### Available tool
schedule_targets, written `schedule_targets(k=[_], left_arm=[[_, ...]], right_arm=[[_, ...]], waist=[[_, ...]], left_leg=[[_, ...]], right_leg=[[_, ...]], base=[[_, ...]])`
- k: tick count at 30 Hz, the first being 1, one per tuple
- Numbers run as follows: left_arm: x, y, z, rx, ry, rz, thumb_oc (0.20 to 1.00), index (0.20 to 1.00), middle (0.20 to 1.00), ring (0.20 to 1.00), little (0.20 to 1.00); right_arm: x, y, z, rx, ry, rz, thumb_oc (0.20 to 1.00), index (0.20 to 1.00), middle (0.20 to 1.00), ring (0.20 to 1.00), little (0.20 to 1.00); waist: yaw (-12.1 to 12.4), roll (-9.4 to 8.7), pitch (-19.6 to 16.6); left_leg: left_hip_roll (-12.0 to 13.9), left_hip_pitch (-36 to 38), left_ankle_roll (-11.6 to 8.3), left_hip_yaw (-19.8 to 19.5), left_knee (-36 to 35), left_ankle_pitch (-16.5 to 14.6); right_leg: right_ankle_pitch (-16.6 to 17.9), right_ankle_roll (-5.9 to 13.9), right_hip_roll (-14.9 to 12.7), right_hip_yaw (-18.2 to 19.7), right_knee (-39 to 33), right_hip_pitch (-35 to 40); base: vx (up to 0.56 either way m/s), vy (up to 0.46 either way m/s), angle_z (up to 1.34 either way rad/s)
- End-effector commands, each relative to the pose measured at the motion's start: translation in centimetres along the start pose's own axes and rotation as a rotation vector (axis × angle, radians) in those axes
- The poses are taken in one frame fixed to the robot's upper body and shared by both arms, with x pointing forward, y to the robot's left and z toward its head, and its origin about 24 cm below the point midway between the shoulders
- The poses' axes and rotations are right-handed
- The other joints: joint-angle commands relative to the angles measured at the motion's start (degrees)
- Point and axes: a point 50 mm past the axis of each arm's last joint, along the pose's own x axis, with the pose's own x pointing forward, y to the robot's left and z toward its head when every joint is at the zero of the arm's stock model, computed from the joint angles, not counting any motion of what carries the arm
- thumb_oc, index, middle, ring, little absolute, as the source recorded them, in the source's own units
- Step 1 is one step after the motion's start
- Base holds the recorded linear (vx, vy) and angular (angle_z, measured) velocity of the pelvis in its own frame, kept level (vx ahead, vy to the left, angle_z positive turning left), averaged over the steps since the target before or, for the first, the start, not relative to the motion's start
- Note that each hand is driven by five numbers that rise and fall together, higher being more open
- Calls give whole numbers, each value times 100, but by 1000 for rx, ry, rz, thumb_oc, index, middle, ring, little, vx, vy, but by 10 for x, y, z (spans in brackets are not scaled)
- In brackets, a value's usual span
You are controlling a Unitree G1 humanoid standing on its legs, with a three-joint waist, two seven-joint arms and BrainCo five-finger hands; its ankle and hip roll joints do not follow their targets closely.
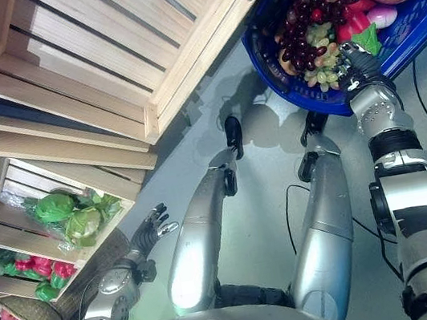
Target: Pick up fruits and vegetables into the basket
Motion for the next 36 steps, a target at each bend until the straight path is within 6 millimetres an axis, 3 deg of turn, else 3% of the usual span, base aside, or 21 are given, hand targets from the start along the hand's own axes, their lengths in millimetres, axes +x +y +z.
schedule_targets(k=[1,4,7,10,13,14,18,19,21,29,33,36], left_arm=[[-14,-4,-20,37,58,-14,1000,1000,1000,1000,1000],[-13,-7,-18,7,45,-10,1000,1000,1000,1000,1000],[-14,-7,-21,-46,42,14,1000,1000,1000,1000,1000],[-14,-7,-26,-105,54,37,1000,1000,1000,1000,1000],[-14,-2,-31,-105,75,87,1000,1000,1000,1000,1000],[-15,4,-33,-104,77,121,1000,1000,1000,1000,1000],[-19,16,-41,-168,89,168,1000,1000,1000,1000,1000],[-19,18,-40,-174,82,174,1000,1000,1000,1000,1000],[-21,24,-41,-185,80,190,1000,1000,1000,1000,1000],[-44,30,-70,-235,156,207,1000,1000,1000,1000,1000],[-47,29,-77,-254,182,161,1000,1000,1000,1000,1000],[-44,28,-76,-231,194,117,1000,1000,1000,1000,1000]], right_arm=[[-7,-25,36,-134,-187,-78,1000,1000,1000,1000,1000],[-13,-14,41,-247,-326,-90,1000,1000,1000,1000,1000],[-23,-6,33,-308,-433,-47,1000,1000,1000,1000,1000],[-36,-1,12,-384,-481,18,1000,1000,1000,1000,1000],[-57,-1,-26,-501,-476,93,1000,1000,1000,1000,1000],[-68,-3,-43,-543,-457,133,1000,1000,1000,1000,1000],[-95,-19,-78,-595,-376,232,1000,1000,1000,1000,1000],[-99,-18,-83,-604,-366,250,1000,1000,1000,1000,1000],[-107,-23,-95,-592,-306,280,1000,1000,1000,1000,1000],[-151,-66,-161,-650,92,382,1000,1000,1000,1000,1000],[-179,-95,-203,-677,376,359,1000,1000,1000,1000,1000],[-195,-112,-225,-656,550,328,1000,1000,1000,1000,1000]], waist=[[-127,783,-1],[-183,723,-1],[-293,610,-1],[-428,480,-1],[-595,274,-1],[-669,140,-1],[-804,-204,-1],[-810,-250,-1],[-832,-435,-2],[-880,-904,-1027],[-874,-1037,-1562],[-854,-1091,-1774]], left_leg=[[-20,-131,219,233,-93,-86],[-18,27,208,246,-146,-98],[-14,295,186,271,-221,-116],[-13,678,165,288,-378,-105],[10,1152,161,282,-527,-96],[48,1404,158,275,-615,-83],[153,2167,153,268,-918,-65],[192,2215,187,296,-997,78],[228,2611,181,274,-1128,72],[347,3840,134,177,-1894,96],[387,4287,173,249,-2092,27],[392,4524,200,283,-2169,-26]], right_leg=[[-1066,308,300,-47,688,150],[-1032,315,338,-71,575,329],[-1006,330,389,-72,452,622],[-971,356,444,-75,278,1010],[-894,401,489,-53,44,1512],[-826,441,498,-45,-122,1808],[-704,557,500,-83,-547,2672],[-515,526,510,-139,-704,2773],[-454,600,505,-153,-945,3267],[-178,845,560,-153,-2196,4817],[-62,932,542,-144,-2504,5270],[10,981,515,-160,-2645,5481]], base=[[0,0,0],[0,0,0],[4,62,-2],[11,80,-7],[18,42,-7],[17,13,-5],[5,-6,-10],[-33,-36,-7],[17,-58,-10],[140,-13,-13],[125,32,-5],[55,27,-3]])
